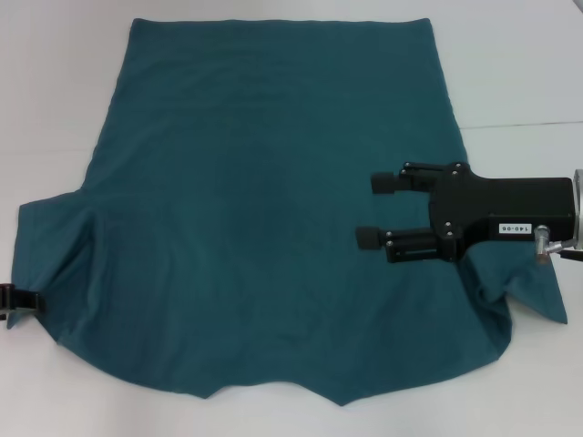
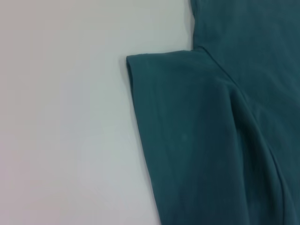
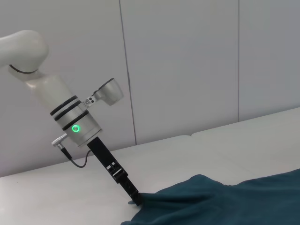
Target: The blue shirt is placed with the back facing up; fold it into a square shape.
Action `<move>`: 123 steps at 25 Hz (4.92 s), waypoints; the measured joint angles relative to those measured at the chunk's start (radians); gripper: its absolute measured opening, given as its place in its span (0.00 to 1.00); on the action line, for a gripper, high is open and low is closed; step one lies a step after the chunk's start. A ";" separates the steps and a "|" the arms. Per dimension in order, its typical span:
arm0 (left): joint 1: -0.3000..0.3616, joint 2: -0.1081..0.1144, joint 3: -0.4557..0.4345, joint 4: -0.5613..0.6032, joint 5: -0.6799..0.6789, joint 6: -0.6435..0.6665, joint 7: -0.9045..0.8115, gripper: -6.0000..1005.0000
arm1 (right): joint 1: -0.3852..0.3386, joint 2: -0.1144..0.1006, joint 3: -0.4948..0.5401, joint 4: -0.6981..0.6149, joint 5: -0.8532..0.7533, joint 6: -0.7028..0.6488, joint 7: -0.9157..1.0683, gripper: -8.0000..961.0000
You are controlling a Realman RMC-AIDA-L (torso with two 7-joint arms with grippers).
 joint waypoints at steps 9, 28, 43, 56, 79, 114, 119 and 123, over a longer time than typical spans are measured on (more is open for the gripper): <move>0.004 -0.001 0.007 -0.003 0.003 -0.010 0.038 0.52 | 0.002 0.002 0.000 0.002 0.000 0.003 0.000 0.92; -0.002 -0.011 0.038 -0.049 0.023 -0.113 0.117 0.45 | 0.003 0.003 -0.001 0.007 0.000 0.008 0.006 0.92; 0.001 -0.015 0.034 -0.011 0.016 -0.111 0.127 0.06 | 0.015 0.003 -0.001 0.017 0.010 0.016 0.015 0.92; 0.006 -0.089 0.073 0.265 0.015 -0.016 0.199 0.06 | -0.039 0.001 0.009 0.037 0.106 0.050 -0.006 0.92; -0.025 -0.111 0.611 0.320 0.025 -0.164 0.144 0.06 | -0.071 -0.001 0.037 0.121 0.157 0.053 -0.106 0.92; -0.192 0.023 -0.084 -0.204 0.069 -0.145 -0.141 0.64 | -0.062 0.002 0.032 0.137 0.158 0.052 -0.146 0.92; -0.190 0.023 -0.116 -0.224 0.068 -0.154 -0.144 0.64 | -0.057 0.002 0.031 0.137 0.158 0.050 -0.148 0.92; -0.189 0.028 -0.119 -0.241 0.068 -0.160 -0.144 0.64 | -0.056 0.003 0.029 0.137 0.158 0.049 -0.152 0.92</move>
